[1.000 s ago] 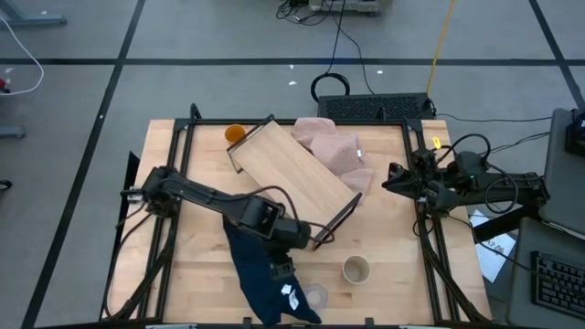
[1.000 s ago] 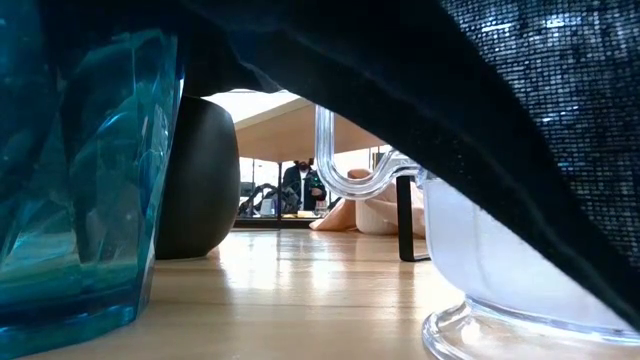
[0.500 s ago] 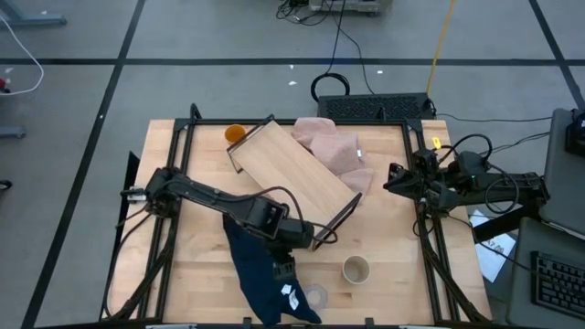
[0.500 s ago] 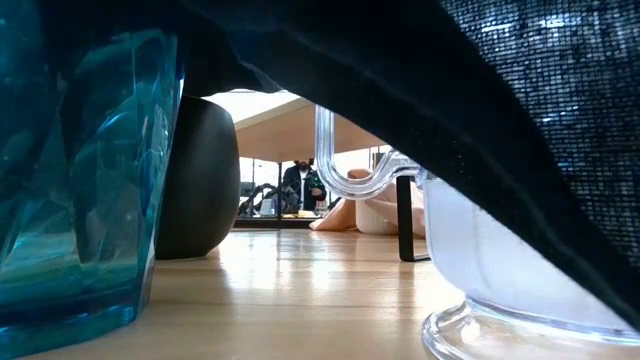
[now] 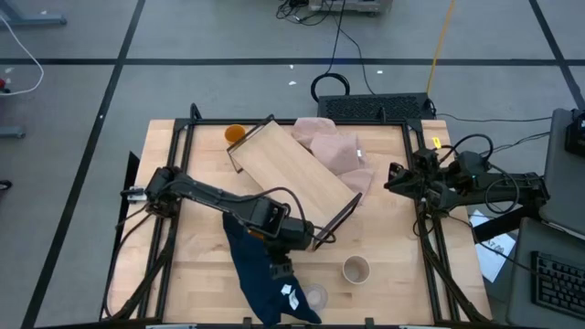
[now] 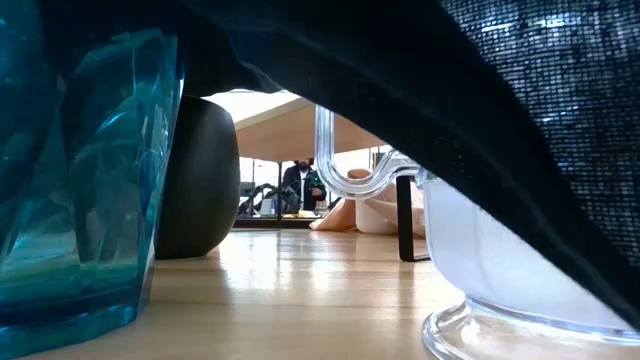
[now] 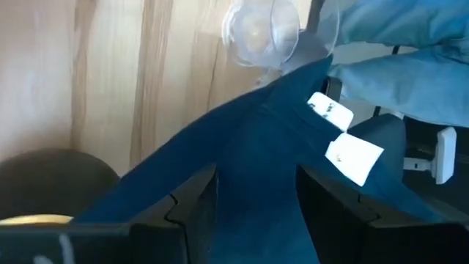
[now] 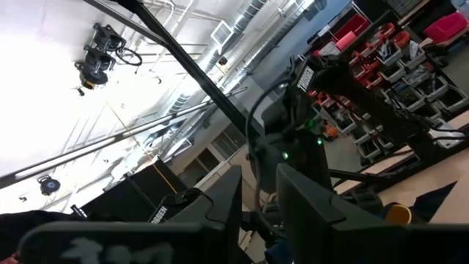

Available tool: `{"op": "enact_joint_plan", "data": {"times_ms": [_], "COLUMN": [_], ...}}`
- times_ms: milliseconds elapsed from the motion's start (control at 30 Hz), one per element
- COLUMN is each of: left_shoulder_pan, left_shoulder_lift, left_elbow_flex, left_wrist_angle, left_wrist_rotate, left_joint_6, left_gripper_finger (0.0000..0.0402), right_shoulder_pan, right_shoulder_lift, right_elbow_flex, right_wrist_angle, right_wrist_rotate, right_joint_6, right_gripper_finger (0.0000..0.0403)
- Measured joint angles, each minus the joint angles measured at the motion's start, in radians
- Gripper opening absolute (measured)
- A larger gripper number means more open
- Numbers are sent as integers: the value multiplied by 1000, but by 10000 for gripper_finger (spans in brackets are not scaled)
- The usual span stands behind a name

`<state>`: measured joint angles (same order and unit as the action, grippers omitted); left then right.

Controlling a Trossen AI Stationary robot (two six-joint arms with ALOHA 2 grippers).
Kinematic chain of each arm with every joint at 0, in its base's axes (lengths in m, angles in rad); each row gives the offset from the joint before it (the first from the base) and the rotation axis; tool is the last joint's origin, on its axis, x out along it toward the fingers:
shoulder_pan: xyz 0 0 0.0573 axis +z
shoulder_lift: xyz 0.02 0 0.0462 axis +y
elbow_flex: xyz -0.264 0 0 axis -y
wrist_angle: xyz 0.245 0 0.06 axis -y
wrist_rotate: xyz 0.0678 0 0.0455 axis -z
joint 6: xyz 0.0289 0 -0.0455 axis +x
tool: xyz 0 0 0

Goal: Stack small to large cups/mugs on shelf
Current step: Remove the blue towel on top of the blue cup

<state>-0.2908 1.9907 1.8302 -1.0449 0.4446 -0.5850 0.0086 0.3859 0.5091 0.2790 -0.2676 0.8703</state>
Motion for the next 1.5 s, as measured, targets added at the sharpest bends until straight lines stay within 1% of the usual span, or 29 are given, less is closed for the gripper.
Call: {"op": "enact_joint_plan", "data": {"times_ms": [100,200,367,600,833,1000,1200,1267,1367,1433,1500], "left_shoulder_pan": [0,3,25,48,41,30,34,38,41,41,43], "left_shoulder_lift": [0,0,0,0,14,49,53,53,52,52,52], "left_elbow_flex": [0,0,0,0,-1,-2,-2,-2,-2,-2,-2], "left_wrist_angle": [4,19,58,45,20,1,3,3,2,2,2], "left_wrist_rotate": [0,-25,-24,49,64,95,144,182,200,200,193], "left_joint_6": [-3,-1,-1,4,7,-3,-7,-19,-19,-19,-18], "left_gripper_finger": [186,186,186,186,186,186,186,186,171,146,110], "right_shoulder_pan": [0,0,0,0,0,0,0,0,0,0,0], "right_shoulder_lift": [0,0,0,0,0,0,0,0,0,0,0], "right_elbow_flex": [0,0,0,0,0,0,0,0,0,0,0], "right_wrist_angle": [2,2,2,1,16,47,38,36,33,30,30], "right_wrist_rotate": [0,0,0,0,0,0,-1,-1,0,-1,-1], "right_joint_6": [-8,-18,-18,-18,-18,-18,-22,-23,-23,-23,-23], "right_gripper_finger": [80,80,80,80,80,80,80,80,80,80,80]}}
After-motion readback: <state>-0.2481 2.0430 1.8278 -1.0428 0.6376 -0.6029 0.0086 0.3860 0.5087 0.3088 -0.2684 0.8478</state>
